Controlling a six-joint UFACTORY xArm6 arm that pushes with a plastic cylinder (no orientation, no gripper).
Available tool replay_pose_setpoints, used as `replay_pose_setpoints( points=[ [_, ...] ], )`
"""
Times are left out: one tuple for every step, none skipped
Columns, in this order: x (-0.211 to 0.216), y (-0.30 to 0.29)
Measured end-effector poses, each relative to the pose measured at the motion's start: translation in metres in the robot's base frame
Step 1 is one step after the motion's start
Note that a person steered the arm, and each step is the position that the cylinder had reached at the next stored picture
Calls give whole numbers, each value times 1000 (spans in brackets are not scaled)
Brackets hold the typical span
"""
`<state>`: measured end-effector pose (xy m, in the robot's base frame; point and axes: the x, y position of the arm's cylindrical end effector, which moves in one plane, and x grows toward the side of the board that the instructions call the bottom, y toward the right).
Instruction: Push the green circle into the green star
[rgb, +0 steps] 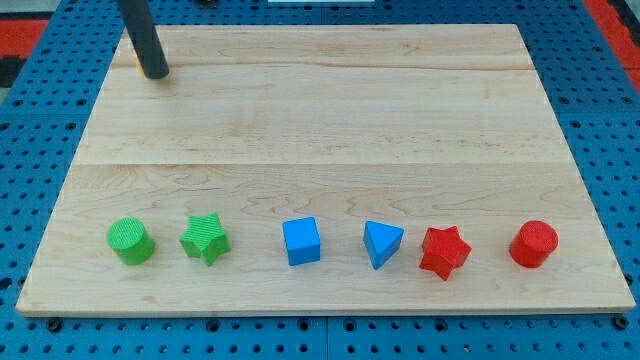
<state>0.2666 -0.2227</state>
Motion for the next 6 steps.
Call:
replay_pose_setpoints(
  points=[
    [-25,-11],
    [27,-15],
    [102,-53],
    [156,-82],
    [160,-82],
    [205,-82]
  ],
)
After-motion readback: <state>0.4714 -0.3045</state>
